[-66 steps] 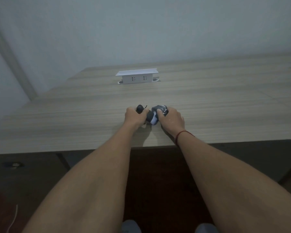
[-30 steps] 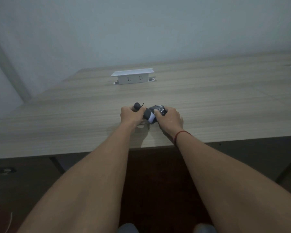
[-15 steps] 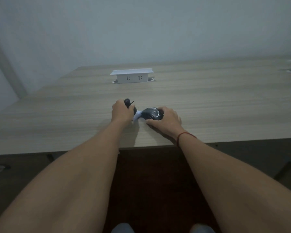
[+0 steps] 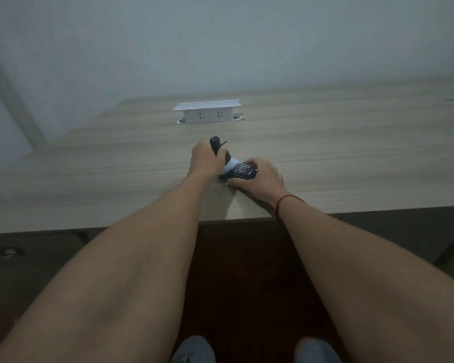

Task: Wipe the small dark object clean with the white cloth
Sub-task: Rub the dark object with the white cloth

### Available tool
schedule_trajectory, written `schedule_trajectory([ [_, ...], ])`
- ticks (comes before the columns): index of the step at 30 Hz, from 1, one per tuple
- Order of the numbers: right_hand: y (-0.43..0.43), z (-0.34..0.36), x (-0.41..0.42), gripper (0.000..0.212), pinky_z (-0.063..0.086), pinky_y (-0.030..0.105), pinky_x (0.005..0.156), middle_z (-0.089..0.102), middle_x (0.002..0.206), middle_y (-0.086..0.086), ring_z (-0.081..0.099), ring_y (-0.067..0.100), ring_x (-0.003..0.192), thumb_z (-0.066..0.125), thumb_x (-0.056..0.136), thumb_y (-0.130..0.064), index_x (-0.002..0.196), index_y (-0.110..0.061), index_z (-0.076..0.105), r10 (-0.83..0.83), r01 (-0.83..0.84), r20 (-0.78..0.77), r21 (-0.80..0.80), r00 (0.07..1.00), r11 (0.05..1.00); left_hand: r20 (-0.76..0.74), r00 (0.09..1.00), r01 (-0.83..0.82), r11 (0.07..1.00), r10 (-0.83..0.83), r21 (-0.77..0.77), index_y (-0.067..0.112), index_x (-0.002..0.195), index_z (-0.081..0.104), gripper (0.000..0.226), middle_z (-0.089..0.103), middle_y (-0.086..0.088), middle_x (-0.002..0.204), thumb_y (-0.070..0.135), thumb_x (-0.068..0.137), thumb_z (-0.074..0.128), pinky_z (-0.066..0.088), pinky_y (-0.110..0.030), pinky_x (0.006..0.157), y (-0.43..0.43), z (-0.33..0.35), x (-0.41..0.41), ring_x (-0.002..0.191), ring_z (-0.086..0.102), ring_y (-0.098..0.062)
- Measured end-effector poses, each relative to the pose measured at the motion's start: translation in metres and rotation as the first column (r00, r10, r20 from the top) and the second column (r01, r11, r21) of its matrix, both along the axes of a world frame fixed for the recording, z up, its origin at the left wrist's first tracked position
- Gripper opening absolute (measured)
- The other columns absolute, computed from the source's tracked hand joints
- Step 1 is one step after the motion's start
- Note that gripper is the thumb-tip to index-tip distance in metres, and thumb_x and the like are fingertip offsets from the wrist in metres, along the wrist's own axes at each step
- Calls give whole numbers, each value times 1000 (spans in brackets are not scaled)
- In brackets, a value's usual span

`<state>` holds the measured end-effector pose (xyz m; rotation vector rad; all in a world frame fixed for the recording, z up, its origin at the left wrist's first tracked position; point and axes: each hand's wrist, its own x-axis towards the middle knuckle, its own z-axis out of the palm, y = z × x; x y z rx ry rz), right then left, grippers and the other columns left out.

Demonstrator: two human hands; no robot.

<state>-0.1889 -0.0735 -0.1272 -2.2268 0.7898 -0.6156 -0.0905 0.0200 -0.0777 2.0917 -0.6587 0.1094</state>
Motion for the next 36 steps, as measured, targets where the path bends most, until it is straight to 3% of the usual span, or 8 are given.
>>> schedule_trajectory([
  [4,-15,11,-5,67,42,42,106,59,129,3,53,22,118,84,70,-33,129,-24,55,133,-125,-33,185,991,975,-26,999,-20,994,23,110,-7,118,57,41,57,-24,126,26,94,55,43,-33,84,4,1,2,114,57,-38],
  [8,-21,22,-13,73,38,28,97,54,135,4,47,14,111,80,77,-17,141,-15,45,213,-193,-103,177,972,965,-72,997,1,999,-4,-46,-6,116,59,41,63,-22,118,28,93,56,46,-34,85,1,3,-1,110,60,-35],
  [13,-19,18,-9,69,40,39,106,50,136,5,48,23,122,81,75,-21,136,-19,49,179,-164,-94,148,979,975,-118,990,-71,997,76,44,-4,125,53,41,55,-22,131,24,96,53,45,-38,97,4,-4,-1,119,56,-36],
  [19,-25,26,-9,71,38,34,99,48,143,8,48,22,114,76,79,-12,142,-20,44,248,-210,-159,221,956,952,-140,989,-38,999,37,-4,-3,123,55,41,59,-20,125,25,94,55,47,-37,94,5,-10,3,115,58,-35],
  [26,-6,8,4,104,43,47,105,53,135,7,50,28,122,70,48,-77,133,-20,50,23,-1,-90,239,996,971,-129,989,-76,996,70,-45,-2,124,54,40,59,-21,126,25,94,56,46,-34,91,12,-15,-3,116,58,-34],
  [29,-2,5,8,86,46,47,101,57,128,7,51,28,121,72,58,-71,125,-20,55,-99,101,-18,180,995,978,-78,990,-114,993,117,37,-4,120,54,38,57,-22,127,24,95,55,46,-37,92,17,-18,-3,116,57,-37],
  [33,-3,3,8,93,47,46,103,56,130,6,52,28,124,82,56,-57,133,-17,47,-72,41,83,328,994,944,-50,998,-41,997,38,-63,-4,116,58,38,62,-21,118,26,92,57,47,-34,86,10,-10,-5,110,60,-34],
  [36,-4,1,9,101,50,45,99,57,126,6,53,30,121,82,42,-58,129,-21,48,-83,28,120,403,989,915,-50,997,-49,998,52,44,-3,119,56,39,59,-23,124,26,94,55,47,-38,91,11,-13,-6,113,58,-37],
])
